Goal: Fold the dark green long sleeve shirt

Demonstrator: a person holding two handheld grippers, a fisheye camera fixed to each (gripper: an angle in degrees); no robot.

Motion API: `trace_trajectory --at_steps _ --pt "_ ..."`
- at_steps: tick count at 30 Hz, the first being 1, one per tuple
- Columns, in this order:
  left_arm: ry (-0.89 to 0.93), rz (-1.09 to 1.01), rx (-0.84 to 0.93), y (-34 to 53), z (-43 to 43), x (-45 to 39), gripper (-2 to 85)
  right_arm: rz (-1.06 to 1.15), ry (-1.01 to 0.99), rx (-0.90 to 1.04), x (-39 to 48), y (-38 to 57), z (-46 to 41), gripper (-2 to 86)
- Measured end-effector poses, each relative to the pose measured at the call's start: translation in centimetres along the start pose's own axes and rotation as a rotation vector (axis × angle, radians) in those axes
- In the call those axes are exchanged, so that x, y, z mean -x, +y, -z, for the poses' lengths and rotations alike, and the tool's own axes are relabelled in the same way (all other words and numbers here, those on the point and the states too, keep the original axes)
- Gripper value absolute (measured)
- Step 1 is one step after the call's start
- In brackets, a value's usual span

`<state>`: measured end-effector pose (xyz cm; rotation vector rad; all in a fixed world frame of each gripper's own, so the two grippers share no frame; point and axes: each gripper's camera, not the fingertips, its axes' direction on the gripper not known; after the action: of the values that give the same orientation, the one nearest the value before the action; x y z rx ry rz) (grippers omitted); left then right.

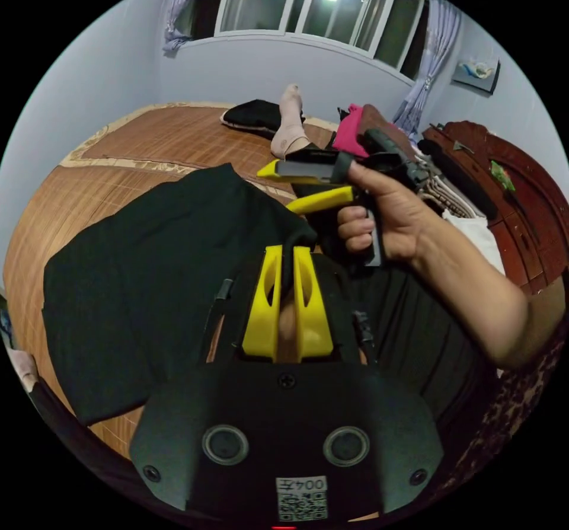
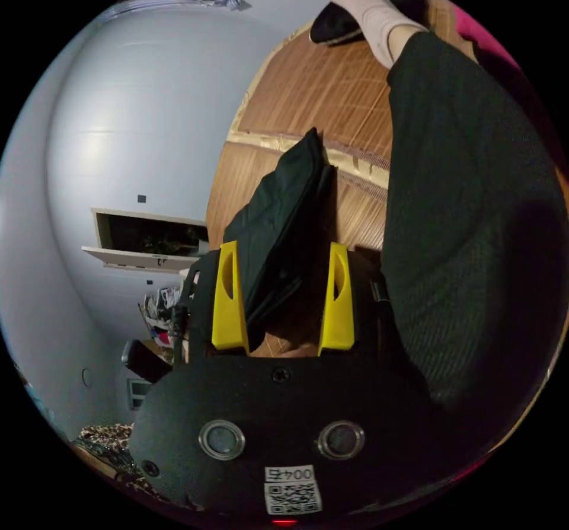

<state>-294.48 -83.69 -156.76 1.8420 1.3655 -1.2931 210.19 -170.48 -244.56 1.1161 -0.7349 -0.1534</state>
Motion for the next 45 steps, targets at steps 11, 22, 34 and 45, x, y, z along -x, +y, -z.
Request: trace_trajectory --at_steps 11,22,34,45 --pt "0.052 -0.009 -0.036 4.8 8.5 1.0 3.0 -0.061 0.039 0.116 0.1 -1.6 -4.7 13.6" --pt "0.311 0.119 -0.125 8.5 16.5 4.6 2.7 0.023 -0.157 0.045 3.9 0.9 -1.8 4.7" --pt "0.437 0.461 -0.321 19.2 27.9 17.5 2.7 0.282 -0.028 0.163 20.1 1.9 -9.1 4.9" --pt "0.447 0.789 -0.466 31.2 33.4 30.0 2.9 0.389 0.133 0.289 31.2 3.5 -26.0 4.8"
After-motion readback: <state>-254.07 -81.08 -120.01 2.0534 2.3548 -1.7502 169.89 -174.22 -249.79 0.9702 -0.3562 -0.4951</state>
